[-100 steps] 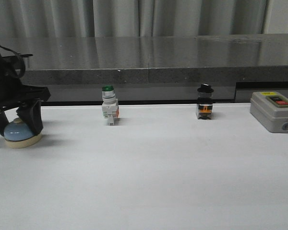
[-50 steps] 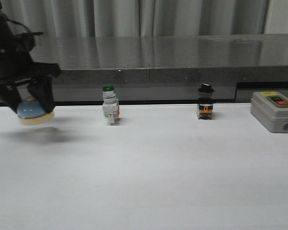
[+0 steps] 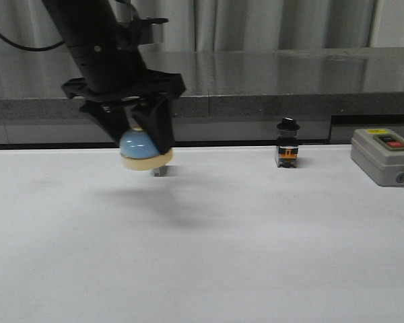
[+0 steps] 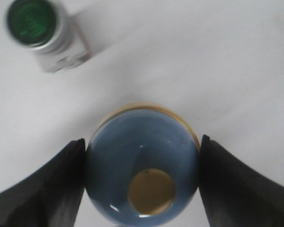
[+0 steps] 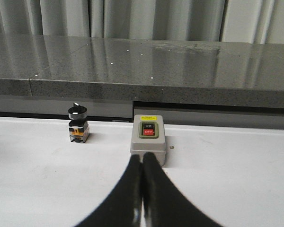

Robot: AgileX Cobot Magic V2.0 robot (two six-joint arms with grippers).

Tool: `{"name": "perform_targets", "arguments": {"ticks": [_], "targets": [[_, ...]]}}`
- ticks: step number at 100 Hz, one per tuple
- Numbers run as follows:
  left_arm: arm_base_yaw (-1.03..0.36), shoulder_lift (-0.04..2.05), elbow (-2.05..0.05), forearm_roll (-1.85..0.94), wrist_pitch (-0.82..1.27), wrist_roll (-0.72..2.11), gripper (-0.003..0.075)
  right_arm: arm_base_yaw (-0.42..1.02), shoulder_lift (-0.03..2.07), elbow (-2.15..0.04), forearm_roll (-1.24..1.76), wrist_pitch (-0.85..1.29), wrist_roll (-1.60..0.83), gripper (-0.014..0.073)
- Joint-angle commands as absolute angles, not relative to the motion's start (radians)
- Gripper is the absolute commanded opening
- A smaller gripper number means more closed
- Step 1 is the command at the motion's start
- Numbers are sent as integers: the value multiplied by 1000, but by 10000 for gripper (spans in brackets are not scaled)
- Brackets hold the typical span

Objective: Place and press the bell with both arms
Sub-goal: 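Lift the blue bell with the left gripper and carry it toward table center, then set the bell down at table center and open the left gripper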

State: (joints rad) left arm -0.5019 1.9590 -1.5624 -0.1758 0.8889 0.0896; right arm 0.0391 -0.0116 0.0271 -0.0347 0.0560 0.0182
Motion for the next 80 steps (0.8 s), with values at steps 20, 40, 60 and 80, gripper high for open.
{"name": "perform_targets", "arguments": {"ticks": [20, 40, 60, 80], "targets": [[-657, 1955, -1595, -207, 803, 91, 221, 35, -28, 11, -43, -19, 13, -60], [-681, 2011, -1610, -211, 773, 91, 221, 35, -28, 11, -43, -19, 13, -60], [-679, 2063, -1625, -211, 782, 91, 221, 35, -28, 11, -43, -19, 13, -60], [-674, 2074, -1625, -214, 792, 91, 328, 35, -28, 11, -43, -19, 13, -60]]}}
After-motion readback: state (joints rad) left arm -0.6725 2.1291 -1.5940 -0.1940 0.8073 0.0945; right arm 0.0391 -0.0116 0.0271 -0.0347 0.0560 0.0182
